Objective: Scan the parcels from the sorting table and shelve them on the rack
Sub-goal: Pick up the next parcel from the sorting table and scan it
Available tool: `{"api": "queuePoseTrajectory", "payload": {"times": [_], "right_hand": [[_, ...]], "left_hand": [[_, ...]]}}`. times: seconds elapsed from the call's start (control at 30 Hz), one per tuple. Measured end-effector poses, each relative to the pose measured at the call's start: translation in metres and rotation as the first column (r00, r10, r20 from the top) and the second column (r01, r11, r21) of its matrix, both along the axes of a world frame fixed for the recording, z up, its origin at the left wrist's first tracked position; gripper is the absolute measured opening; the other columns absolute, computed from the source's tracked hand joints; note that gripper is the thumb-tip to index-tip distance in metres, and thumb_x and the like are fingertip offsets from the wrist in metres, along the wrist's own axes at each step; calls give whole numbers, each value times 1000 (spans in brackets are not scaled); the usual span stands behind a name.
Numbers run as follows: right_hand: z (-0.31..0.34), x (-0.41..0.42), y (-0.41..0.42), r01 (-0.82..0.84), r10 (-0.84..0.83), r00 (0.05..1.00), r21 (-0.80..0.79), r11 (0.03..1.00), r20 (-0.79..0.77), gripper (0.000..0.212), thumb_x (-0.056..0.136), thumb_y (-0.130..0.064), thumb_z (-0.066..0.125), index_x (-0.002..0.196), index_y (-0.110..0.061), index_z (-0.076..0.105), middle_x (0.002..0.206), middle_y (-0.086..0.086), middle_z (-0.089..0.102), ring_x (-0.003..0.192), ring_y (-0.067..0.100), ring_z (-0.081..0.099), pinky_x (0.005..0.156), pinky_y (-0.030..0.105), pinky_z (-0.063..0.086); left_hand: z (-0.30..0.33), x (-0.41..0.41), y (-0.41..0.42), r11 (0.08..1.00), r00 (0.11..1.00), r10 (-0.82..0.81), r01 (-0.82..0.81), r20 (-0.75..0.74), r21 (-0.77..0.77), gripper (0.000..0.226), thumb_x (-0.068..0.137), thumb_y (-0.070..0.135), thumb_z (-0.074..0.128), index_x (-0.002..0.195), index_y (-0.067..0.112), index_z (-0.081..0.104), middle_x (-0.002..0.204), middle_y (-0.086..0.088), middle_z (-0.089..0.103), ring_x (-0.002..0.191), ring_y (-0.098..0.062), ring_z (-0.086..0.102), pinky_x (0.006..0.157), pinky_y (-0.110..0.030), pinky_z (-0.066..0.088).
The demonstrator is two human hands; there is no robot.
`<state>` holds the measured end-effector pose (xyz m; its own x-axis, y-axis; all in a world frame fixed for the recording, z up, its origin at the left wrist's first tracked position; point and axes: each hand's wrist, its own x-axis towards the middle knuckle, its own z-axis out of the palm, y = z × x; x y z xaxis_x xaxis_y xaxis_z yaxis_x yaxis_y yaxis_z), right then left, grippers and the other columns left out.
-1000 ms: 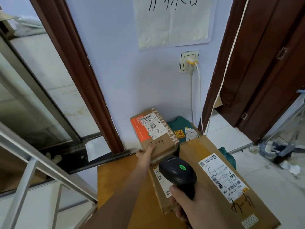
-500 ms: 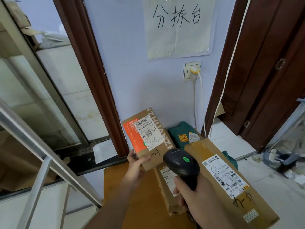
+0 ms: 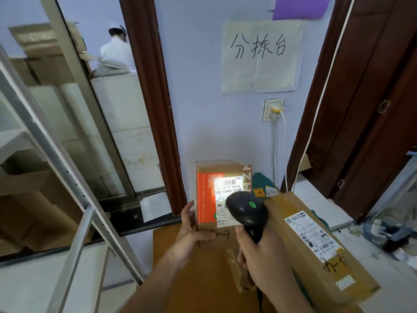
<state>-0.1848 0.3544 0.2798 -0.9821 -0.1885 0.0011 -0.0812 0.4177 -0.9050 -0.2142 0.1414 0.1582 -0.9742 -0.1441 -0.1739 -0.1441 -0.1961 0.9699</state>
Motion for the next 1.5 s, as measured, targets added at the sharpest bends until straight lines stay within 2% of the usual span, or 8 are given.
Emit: {"api": "queuePoseTrajectory", "payload": {"times": [0.17,0.33,0.5,0.73,1.07,1.2,1.37,1.5], "right_hand": [[5,15,-4,18,-18,1000,-33,999,-8,12,95,-29,63,91,-18,63,59,1,65,44,8,62,47,14,47],[12,34,-7,16,-16,1000,-79,997,1,11,95,-33,60,99,-23,61,63,0,66,48,11,64,55,23,50],[19,56,-12,30,-30,1000,-62,998,9,19,96,-31,59,93,-13,61,59,1,65,45,8,61,50,18,48],[31,98,-22,77,-66,991,-98,992,113,18,97,-24,59,85,-11,58,65,18,67,40,8,57,44,17,47],[32,146,-10,63,-53,993,-98,993,106,14,96,-23,61,90,-11,59,55,6,63,46,14,61,50,28,53],[34,163,2,-32,42,995,-112,993,90,14,96,-24,62,92,-12,61,55,6,61,49,17,62,54,34,53],[39,191,26,-179,180,984,-72,981,7,11,95,-27,64,90,-19,60,55,4,63,47,12,61,51,23,52],[44,218,53,-323,321,946,-30,946,-51,6,96,-30,62,97,-26,58,57,1,64,46,8,61,49,17,49]], "left_hand": [[-1,11,-2,1000,1000,18,-18,8,6,129,47,19,96,154,46,29,150,0,50,138,-30,52,113,-59,48],[0,27,-7,1000,1000,11,-12,-2,-10,128,47,19,95,154,43,30,149,0,50,136,-30,53,107,-54,55],[-1,47,-14,998,999,-23,21,-31,-52,127,49,23,97,154,40,27,151,-2,48,138,-28,52,110,-55,53],[-9,78,-17,996,995,-65,60,-71,-62,123,53,26,95,155,36,26,150,0,51,138,-22,53,99,-36,58],[-16,136,-3,996,994,-77,73,-75,-54,117,58,27,92,152,39,24,151,4,50,138,-14,51,98,-29,56],[-15,166,4,1000,997,-3,1,-76,-28,116,57,33,99,149,46,29,149,4,54,138,-19,55,103,-38,56],[-6,215,25,993,988,117,-117,-105,5,118,60,46,102,153,44,29,151,0,55,139,-25,57,116,-54,47],[4,265,57,972,965,235,-230,-117,53,102,64,48,99,146,53,39,147,-3,60,135,-30,60,115,-57,47]]}}
